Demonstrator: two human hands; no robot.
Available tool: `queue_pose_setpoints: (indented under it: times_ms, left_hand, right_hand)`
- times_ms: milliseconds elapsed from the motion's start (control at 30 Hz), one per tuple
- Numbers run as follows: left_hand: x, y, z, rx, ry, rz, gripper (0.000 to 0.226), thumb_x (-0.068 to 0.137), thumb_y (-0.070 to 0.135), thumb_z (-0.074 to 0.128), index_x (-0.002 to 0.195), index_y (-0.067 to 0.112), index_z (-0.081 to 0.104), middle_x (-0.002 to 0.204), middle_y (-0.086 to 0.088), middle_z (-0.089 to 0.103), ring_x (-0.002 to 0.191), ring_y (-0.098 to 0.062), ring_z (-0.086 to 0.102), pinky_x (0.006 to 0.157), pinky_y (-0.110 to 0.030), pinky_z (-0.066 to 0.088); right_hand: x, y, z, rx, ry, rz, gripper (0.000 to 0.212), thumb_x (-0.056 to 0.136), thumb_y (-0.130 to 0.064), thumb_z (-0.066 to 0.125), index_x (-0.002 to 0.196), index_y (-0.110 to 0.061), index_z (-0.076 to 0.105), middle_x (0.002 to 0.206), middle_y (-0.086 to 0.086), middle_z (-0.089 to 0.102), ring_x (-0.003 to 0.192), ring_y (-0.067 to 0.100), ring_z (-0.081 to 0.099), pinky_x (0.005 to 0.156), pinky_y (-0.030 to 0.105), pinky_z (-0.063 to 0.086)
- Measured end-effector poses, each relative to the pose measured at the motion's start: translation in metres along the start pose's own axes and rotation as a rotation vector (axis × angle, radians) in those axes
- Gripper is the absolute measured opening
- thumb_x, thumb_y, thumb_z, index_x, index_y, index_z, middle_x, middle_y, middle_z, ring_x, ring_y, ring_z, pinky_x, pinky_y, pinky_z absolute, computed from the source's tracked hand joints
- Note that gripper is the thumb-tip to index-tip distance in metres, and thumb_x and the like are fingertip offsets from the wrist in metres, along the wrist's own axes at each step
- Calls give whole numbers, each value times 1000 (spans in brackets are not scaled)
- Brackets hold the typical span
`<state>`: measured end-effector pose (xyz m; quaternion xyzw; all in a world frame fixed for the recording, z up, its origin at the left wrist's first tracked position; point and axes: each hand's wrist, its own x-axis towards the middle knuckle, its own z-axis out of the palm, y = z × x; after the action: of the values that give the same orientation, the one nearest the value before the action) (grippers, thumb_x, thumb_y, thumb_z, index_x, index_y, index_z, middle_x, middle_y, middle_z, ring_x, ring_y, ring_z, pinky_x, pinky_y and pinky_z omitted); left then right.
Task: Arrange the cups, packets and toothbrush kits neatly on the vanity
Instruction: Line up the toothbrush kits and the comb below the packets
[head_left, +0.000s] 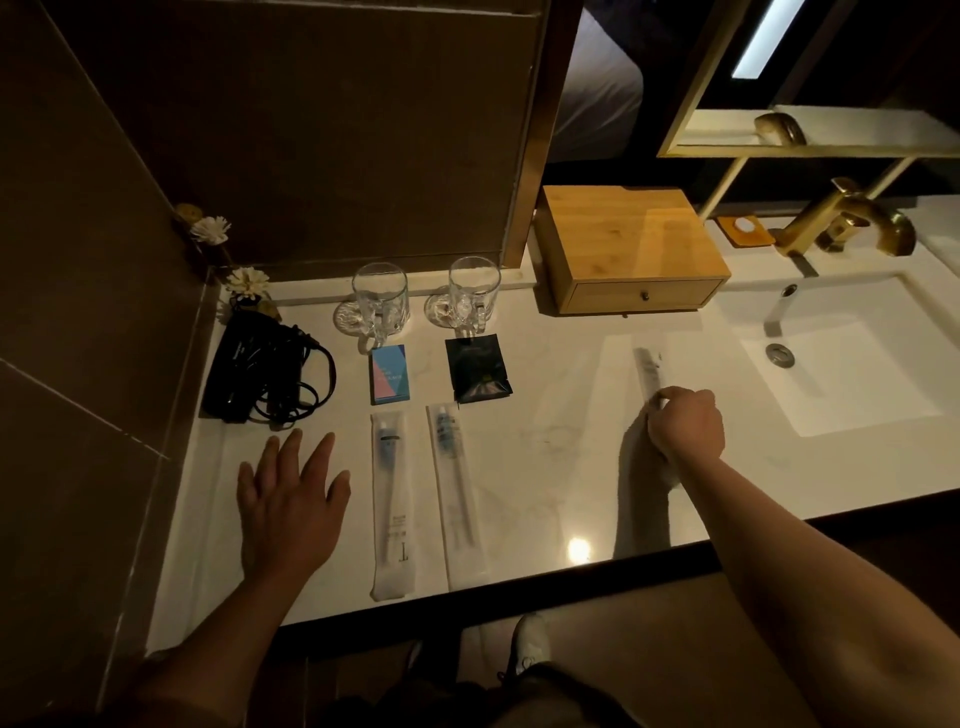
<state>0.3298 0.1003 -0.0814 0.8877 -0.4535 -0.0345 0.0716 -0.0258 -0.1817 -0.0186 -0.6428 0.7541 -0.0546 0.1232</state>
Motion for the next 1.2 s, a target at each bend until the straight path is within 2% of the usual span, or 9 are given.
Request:
queue_pose_setpoints:
  times_ms: [200, 300, 400, 467, 600, 667, 833, 933, 1200]
  left_hand:
    - [0, -1, -2, 3, 9, 11, 65, 91, 56, 23, 147, 27, 38, 155, -16, 38, 148, -37, 25, 117, -58, 16]
    - [-1, -1, -1, -2, 6, 6, 65, 90, 56, 22, 146, 27, 39, 156, -15, 38, 148, -36, 24, 118, -58, 15]
    - [-1, -1, -1, -5, 7, 6, 65, 90, 56, 22, 147, 27, 39, 156, -15, 38, 148, -37, 24, 118, -58, 15]
    - [-1, -1, -1, -9, 10, 5, 65, 90, 56, 24, 146, 27, 39, 156, -15, 38, 148, -37, 24, 117, -59, 15]
    - [-1, -1, 0, -8, 10, 0, 64, 91, 55, 25, 146, 27, 39, 156, -15, 37, 148, -37, 24, 118, -59, 17]
    - [-2, -2, 0, 5, 5, 6, 63, 91, 55, 25, 147, 28, 37, 157, -14, 36, 149, -36, 23, 119, -58, 16]
    - [0, -2, 0, -2, 5, -3, 64, 91, 56, 23, 148, 29, 35, 158, -13, 35, 150, -34, 21, 120, -57, 14]
    - [0, -3, 1, 13, -7, -1, 64, 92, 56, 22, 149, 30, 32, 159, -12, 33, 150, -34, 19, 120, -57, 14]
    - [-1, -4, 0, -3, -6, 9, 64, 92, 57, 22, 149, 30, 32, 159, -12, 32, 151, -33, 18, 120, -57, 13]
  right_hand:
    - [-11, 9, -6, -274, 64, -347, 19, 93, -20, 57, 105, -5, 59, 89, 14, 62, 73, 33, 64, 59, 36, 51]
    - [-13, 4, -13, -14, 17, -178, 19, 89, -20, 63, 101, -10, 51, 88, 11, 63, 74, 31, 63, 66, 41, 56]
    - [-30, -8, -15, 510, -124, 50, 28, 79, -12, 67, 105, -13, 56, 90, 7, 64, 81, 32, 68, 74, 50, 60]
    - [-53, -17, -13, 735, -259, 62, 26, 78, -6, 64, 103, -11, 61, 95, 12, 67, 82, 31, 68, 74, 49, 60]
    - [-95, -29, -3, 835, -475, 15, 23, 82, -7, 61, 104, -14, 63, 106, 15, 68, 90, 30, 67, 71, 40, 57]
    - [-107, -32, 4, 764, -487, -21, 22, 84, -10, 62, 106, -15, 63, 104, 11, 70, 87, 25, 67, 67, 35, 55]
    - [-121, -30, 14, 205, -216, -302, 37, 88, -33, 64, 120, -15, 60, 106, 5, 67, 84, 20, 64, 61, 29, 46]
    - [-127, -29, 20, 137, -174, -374, 40, 87, -38, 66, 121, -19, 59, 109, 5, 61, 87, 26, 64, 67, 33, 51]
    - [-139, -40, 28, 97, -170, -401, 22, 93, -31, 56, 107, -19, 68, 97, 5, 63, 76, 26, 58, 58, 28, 38]
